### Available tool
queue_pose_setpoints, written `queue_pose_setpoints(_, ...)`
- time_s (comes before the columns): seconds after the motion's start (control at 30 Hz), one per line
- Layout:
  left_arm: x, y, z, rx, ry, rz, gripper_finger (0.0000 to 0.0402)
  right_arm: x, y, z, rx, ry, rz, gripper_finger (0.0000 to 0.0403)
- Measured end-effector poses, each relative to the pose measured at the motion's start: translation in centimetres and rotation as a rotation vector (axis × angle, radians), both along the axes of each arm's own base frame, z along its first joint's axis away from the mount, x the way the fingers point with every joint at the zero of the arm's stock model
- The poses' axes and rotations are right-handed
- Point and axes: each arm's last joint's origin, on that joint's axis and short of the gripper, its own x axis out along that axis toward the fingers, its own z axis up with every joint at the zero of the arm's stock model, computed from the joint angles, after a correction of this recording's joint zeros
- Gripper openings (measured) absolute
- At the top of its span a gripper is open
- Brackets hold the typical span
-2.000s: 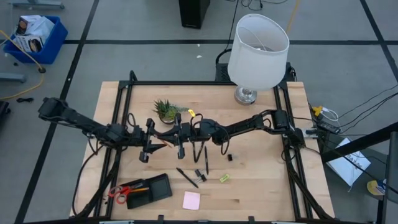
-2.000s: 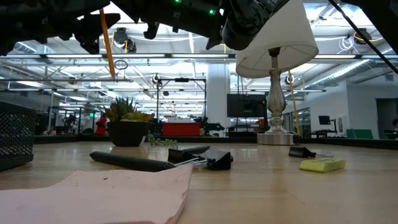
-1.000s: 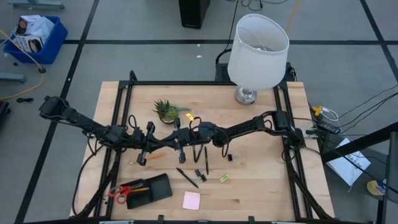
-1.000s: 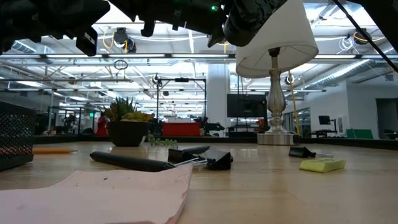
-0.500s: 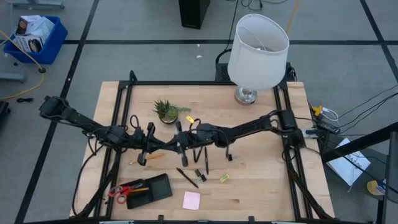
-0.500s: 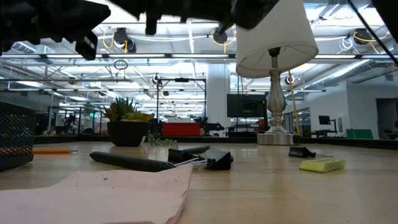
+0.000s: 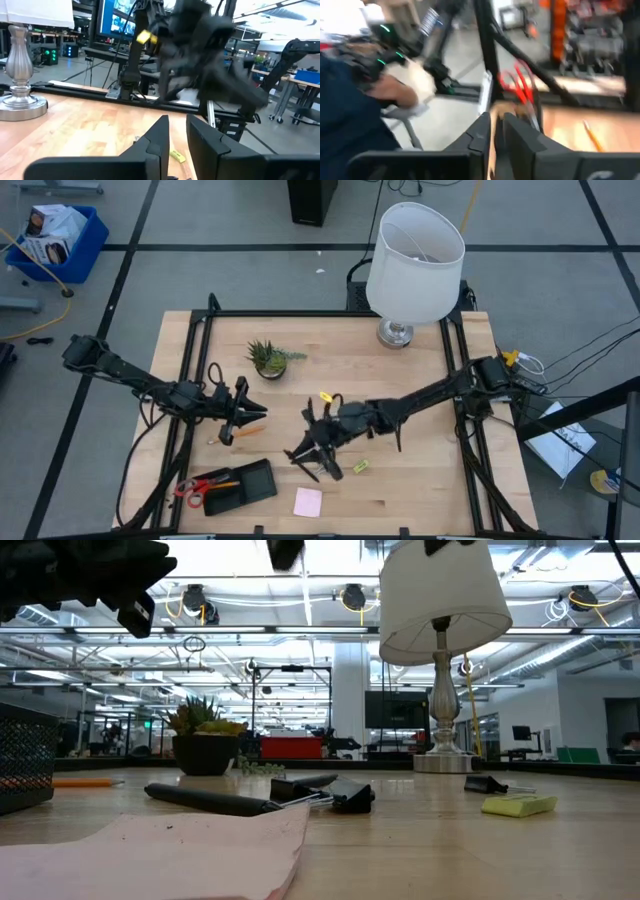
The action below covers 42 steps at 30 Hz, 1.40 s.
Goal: Pick and place office supplies into organizer
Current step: Put the top binder clip into the bottom left section of the desk organizer
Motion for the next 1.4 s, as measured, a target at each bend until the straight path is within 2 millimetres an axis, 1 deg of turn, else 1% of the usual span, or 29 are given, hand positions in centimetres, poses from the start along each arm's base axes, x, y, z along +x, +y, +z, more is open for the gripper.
queue_pose_setpoints(0.07,0.0,0.0,0.0,-0.005,0.000,-0.001,0.0069,-0.5,0.2,-1.4,-0.012,0.050,-0.066,0.0083)
queue_pose_setpoints(0.2,0.0,0.0,0.0,-0.009,-0.002,-0.001,0.0069,-1.3,0.1,-3.2,-0.034,0.082,-0.189,0.0152)
queue_pose_setpoints(0.27,0.0,0.0,0.0,-0.009,-0.003,-0.001,0.0069,-1.7,-0.1,-4.0,-0.001,0.094,-0.242,0.0188)
queue_pose_setpoints(0.33,0.0,0.0,0.0,-0.009,-0.002,-0.001,0.0069,-2.2,-0.3,-4.7,0.050,0.095,-0.257,0.0221)
queue_pose_setpoints(0.4,0.0,0.0,0.0,-0.009,0.000,-0.001,0.0069,-2.8,-0.7,-5.6,0.063,0.107,-0.247,0.0246)
queue_pose_setpoints(0.5,0.0,0.0,-0.1,-0.005,0.010,-0.001,0.0069,-3.6,-1.2,-7.2,0.123,0.193,-0.270,0.0268)
queue_pose_setpoints(0.57,0.0,0.0,-0.2,-0.001,0.020,-0.001,0.0069,-4.1,-1.6,-7.9,0.161,0.233,-0.288,0.0274)
queue_pose_setpoints(0.67,0.0,0.0,-0.4,0.014,0.037,0.001,0.0069,-4.5,-1.9,-8.4,0.207,0.251,-0.301,0.0276)
queue_pose_setpoints(0.87,0.0,0.0,-0.4,0.014,0.043,0.000,0.0069,-4.6,-1.4,-7.9,0.205,0.191,-0.224,0.0275)
queue_pose_setpoints(0.97,0.0,0.0,-0.5,0.014,0.045,0.000,0.0069,-4.9,-1.4,-7.9,0.137,0.226,-0.197,0.0270)
queue_pose_setpoints(1.1,0.0,0.0,-0.5,0.003,0.051,-0.001,0.0069,-5.3,-1.7,-7.3,0.104,0.262,-0.205,0.0262)
queue_pose_setpoints(1.17,0.0,0.0,-0.3,-0.027,0.037,-0.003,0.0069,-5.3,-1.9,-7.1,0.066,0.240,-0.211,0.0261)
queue_pose_setpoints(1.27,-0.2,0.1,0.2,-0.045,0.005,-0.005,0.0069,-5.1,-2.5,-6.8,0.002,0.181,-0.294,0.0261)
queue_pose_setpoints(1.4,-0.4,0.1,0.1,-0.063,0.032,-0.037,0.0070,-5.1,-3.3,-7.1,-0.096,0.181,-0.325,0.0259)
